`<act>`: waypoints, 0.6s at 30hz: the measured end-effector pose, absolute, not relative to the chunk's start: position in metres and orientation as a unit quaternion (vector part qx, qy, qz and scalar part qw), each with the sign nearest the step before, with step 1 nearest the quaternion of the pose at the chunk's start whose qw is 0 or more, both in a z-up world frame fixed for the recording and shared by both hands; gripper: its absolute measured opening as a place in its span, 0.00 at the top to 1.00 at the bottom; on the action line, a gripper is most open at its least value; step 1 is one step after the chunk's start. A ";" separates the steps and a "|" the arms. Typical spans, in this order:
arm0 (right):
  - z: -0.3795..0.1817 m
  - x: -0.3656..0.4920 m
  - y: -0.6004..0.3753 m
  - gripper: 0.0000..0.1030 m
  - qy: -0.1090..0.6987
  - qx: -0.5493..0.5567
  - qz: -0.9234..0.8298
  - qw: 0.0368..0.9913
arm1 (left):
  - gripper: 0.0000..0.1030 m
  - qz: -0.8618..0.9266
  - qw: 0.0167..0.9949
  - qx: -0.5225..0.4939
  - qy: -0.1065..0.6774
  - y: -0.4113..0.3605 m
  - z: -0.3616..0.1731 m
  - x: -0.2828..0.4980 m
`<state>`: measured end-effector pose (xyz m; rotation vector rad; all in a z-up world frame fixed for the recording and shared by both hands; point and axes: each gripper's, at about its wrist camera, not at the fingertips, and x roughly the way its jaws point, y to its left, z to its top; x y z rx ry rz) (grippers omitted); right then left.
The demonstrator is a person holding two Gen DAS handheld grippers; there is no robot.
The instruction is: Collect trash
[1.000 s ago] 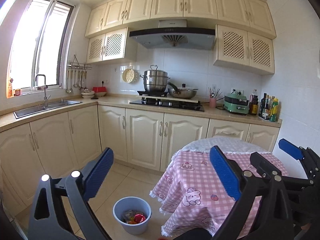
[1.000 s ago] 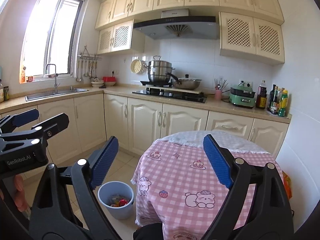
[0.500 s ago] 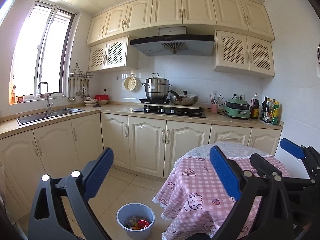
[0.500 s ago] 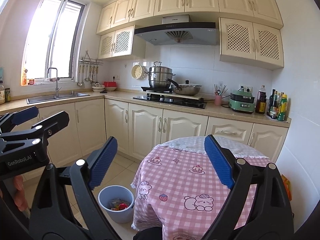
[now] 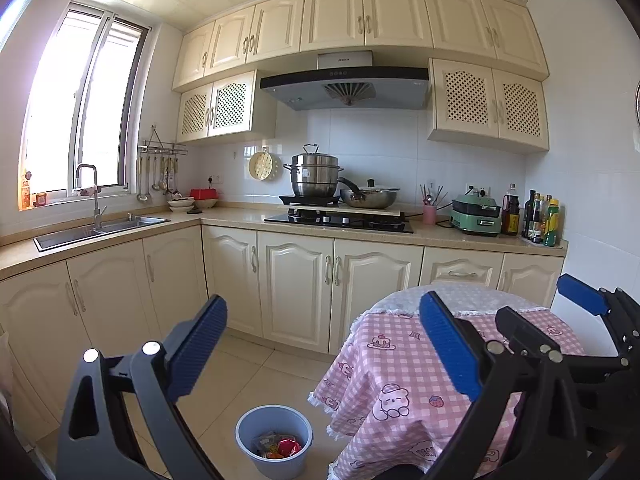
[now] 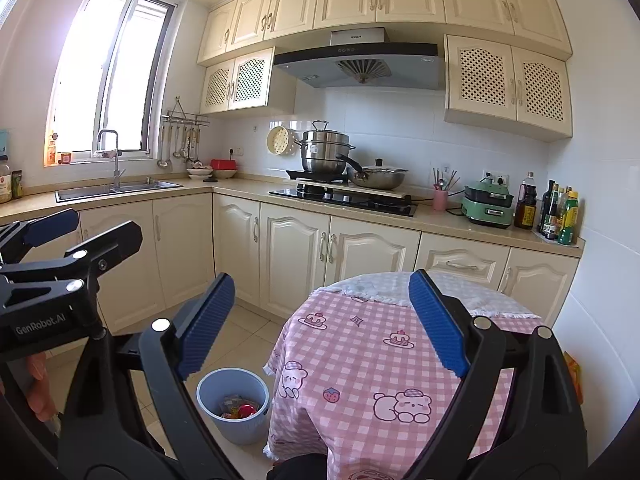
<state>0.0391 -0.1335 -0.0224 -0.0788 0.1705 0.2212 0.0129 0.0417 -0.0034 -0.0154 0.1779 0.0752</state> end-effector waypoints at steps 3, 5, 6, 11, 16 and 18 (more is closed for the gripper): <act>-0.022 0.039 -0.133 0.15 0.085 -0.039 0.110 0.989 | 0.08 0.038 0.995 -0.007 0.089 0.042 -0.003 0.014; -0.022 0.039 -0.133 0.15 0.085 -0.039 0.110 0.989 | 0.08 0.038 0.995 -0.007 0.089 0.042 -0.003 0.014; -0.022 0.039 -0.134 0.15 0.085 -0.039 0.110 0.989 | 0.08 0.038 0.995 -0.008 0.090 0.042 -0.003 0.014; -0.022 0.039 -0.134 0.15 0.085 -0.039 0.110 0.990 | 0.08 0.039 0.995 -0.006 0.090 0.042 -0.003 0.014; -0.022 0.040 -0.134 0.15 0.085 -0.039 0.110 0.990 | 0.08 0.040 0.995 -0.008 0.091 0.041 -0.005 0.015; -0.022 0.040 -0.133 0.15 0.086 -0.039 0.110 0.989 | 0.08 0.041 0.995 -0.008 0.091 0.041 -0.006 0.015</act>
